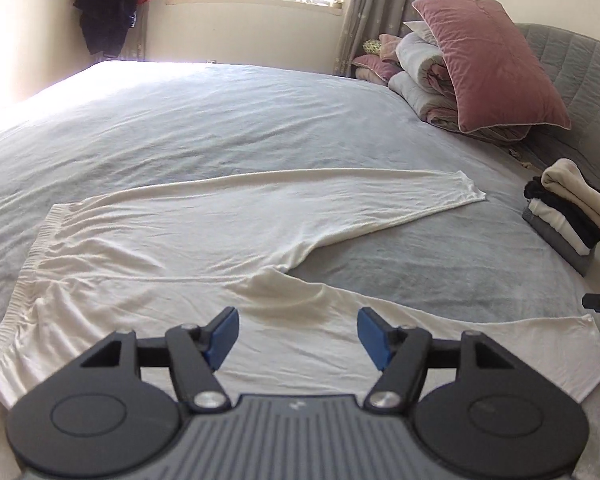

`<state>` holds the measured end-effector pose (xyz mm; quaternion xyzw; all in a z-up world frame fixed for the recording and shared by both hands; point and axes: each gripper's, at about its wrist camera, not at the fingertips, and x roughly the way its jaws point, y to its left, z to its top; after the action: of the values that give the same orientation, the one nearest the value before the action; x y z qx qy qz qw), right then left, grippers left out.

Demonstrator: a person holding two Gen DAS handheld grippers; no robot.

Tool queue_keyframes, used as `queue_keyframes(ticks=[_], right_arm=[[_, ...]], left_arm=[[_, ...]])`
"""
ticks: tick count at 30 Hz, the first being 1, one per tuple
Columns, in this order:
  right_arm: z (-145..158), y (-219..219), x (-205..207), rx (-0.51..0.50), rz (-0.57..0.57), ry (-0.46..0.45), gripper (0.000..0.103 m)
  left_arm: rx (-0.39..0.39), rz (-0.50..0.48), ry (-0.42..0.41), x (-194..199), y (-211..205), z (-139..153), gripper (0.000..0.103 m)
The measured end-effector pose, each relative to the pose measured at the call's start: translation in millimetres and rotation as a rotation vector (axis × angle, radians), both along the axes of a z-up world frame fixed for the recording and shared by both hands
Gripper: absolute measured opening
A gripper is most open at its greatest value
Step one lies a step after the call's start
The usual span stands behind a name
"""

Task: Fold clothes
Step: 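Move both grippers to the trouser waistband and close them on it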

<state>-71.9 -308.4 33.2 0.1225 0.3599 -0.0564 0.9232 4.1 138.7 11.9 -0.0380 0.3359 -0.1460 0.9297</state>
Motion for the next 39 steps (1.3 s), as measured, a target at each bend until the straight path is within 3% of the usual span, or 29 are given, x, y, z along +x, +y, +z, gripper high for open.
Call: queue_keyframes(ticks=[3, 6, 12, 16, 19, 24, 33, 39], right_arm=[[7.3, 24.3, 19.1, 0.011, 0.07, -0.008, 0.058], [11.1, 52.9, 42.9, 0.028, 0.146, -0.023, 0.064], [16.9, 116.5, 95.5, 0.087, 0.291, -0.032, 0.064], [20.9, 165.7, 132.0, 0.091, 0.401, -0.04, 0.065], [24.2, 201.4, 154.3, 0.06, 0.476, -0.05, 0.066], [22.3, 251.9, 186.9, 0.008, 0.609, -0.051, 0.07], [-0.7, 325.7, 247.5, -0.107, 0.841, -0.032, 0.073], [-16.6, 348.6, 285.7, -0.186, 0.906, -0.029, 0.073]], left_arm=[[-0.052, 0.092, -0.007, 7.1, 32.0, -10.1, 0.064], [-0.028, 0.152, -0.006, 8.0, 52.9, -18.9, 0.064], [0.066, 0.266, 0.01, 0.9, 99.7, -34.9, 0.064], [0.038, 0.357, 0.014, -1.3, 131.4, -31.7, 0.062], [-0.068, 0.364, -0.039, -0.7, 140.1, -17.9, 0.057], [-0.157, 0.346, -0.08, 22.6, 130.0, -20.4, 0.043], [-0.193, 0.422, 0.015, 56.5, 132.9, -47.0, 0.036], [-0.182, 0.467, 0.049, 63.8, 136.8, -54.1, 0.031]])
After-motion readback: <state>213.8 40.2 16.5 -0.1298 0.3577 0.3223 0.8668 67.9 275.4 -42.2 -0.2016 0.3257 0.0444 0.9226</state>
